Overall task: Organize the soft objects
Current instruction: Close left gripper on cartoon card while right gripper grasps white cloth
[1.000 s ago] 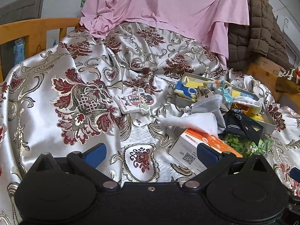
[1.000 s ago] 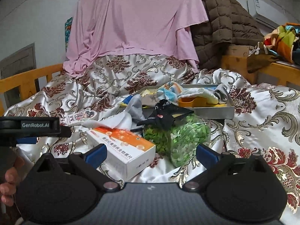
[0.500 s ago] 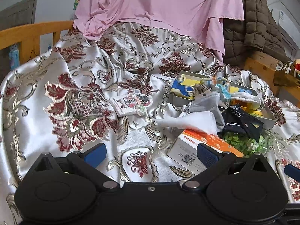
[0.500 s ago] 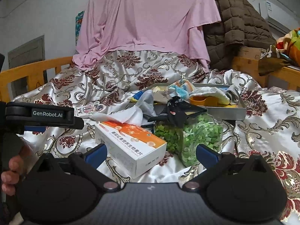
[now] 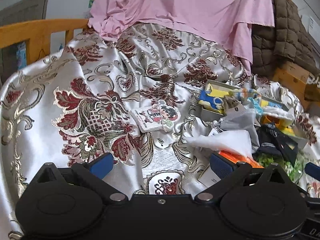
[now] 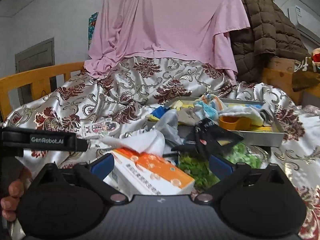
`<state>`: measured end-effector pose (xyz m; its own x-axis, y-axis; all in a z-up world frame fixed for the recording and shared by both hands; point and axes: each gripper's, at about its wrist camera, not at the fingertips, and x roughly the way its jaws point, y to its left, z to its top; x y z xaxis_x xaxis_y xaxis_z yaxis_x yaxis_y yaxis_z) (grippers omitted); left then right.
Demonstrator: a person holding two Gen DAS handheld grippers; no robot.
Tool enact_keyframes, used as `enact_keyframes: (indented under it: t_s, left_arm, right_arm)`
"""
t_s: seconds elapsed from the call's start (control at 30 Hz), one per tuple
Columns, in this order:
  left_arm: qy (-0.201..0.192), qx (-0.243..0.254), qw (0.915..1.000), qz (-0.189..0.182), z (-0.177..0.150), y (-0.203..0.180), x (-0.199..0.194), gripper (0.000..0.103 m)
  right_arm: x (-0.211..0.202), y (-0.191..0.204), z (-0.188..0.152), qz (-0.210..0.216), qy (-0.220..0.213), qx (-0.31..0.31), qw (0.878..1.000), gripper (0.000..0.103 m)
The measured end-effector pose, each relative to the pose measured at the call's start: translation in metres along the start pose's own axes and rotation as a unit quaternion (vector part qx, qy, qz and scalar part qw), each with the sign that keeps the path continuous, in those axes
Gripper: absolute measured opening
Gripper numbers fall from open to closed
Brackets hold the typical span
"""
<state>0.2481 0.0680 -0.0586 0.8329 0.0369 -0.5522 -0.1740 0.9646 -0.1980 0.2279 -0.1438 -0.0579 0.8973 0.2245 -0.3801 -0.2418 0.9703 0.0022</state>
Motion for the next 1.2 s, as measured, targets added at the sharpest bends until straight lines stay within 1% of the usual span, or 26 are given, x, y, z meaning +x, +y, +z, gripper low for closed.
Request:
enact_keyframes:
  t_s: [0.1,0.2,0.37,0.5,0.57,0.6,0.63,0.67,0.77,0.83,0.93,1.0,1.1,1.2]
  left_arm:
    - [0.001,-0.015,0.9999,0.003,0.004,0.005,0.006,0.102]
    - [-0.004,-0.018,0.9998,0.002,0.011,0.008,0.01,0.102]
    - [-0.017,0.01,0.9997,-0.012,0.032,0.012,0.024,0.102]
    - [-0.006,0.056,0.9974,-0.046,0.054,0.014,0.044,0.102]
    - [0.019,0.083,0.9935,-0.075,0.067,0.016,0.06,0.102]
    - [0.032,0.091,0.9919,-0.083,0.071,0.017,0.066,0.102]
    - [0.046,0.105,0.9892,-0.092,0.076,0.017,0.073,0.102]
    - [0.059,0.129,0.9846,-0.103,0.081,0.017,0.079,0.102]
    - [0.071,0.212,0.9678,-0.116,0.09,0.014,0.091,0.102]
    - [0.088,0.249,0.9568,-0.121,0.094,0.015,0.104,0.102]
    - [0.118,0.267,0.946,-0.14,0.1,0.019,0.12,0.102]
    - [0.129,0.278,0.9392,-0.155,0.101,0.018,0.129,0.102]
    - [0.138,0.306,0.9284,-0.159,0.1,0.015,0.139,0.099]
    - [0.156,0.324,0.9189,-0.162,0.099,0.012,0.15,0.094]
  right_arm:
    - [0.009,0.001,0.004,0.008,-0.004,-0.002,1.0,0.103]
    - [0.015,0.004,0.007,0.013,0.003,-0.008,1.0,0.103]
    - [0.022,-0.002,0.005,0.029,0.02,0.011,0.999,0.103]
    - [0.025,-0.003,0.006,0.036,0.028,0.009,0.999,0.103]
    - [0.027,-0.002,0.009,0.042,0.03,0.007,0.999,0.103]
    - [0.028,-0.001,0.011,0.045,0.03,0.003,0.999,0.103]
    - [0.029,0.0,0.013,0.049,0.031,-0.002,0.998,0.103]
    - [0.031,0.002,0.015,0.052,0.033,-0.007,0.998,0.103]
    - [0.041,0.006,0.02,0.06,0.042,-0.025,0.997,0.103]
    - [0.051,0.008,0.023,0.067,0.05,-0.032,0.996,0.103]
    - [0.065,0.01,0.027,0.068,0.06,-0.042,0.995,0.103]
    - [0.075,0.013,0.029,0.064,0.065,-0.054,0.994,0.103]
    - [0.085,0.015,0.031,0.061,0.07,-0.066,0.994,0.103]
    - [0.092,0.019,0.03,0.065,0.075,-0.072,0.992,0.103]
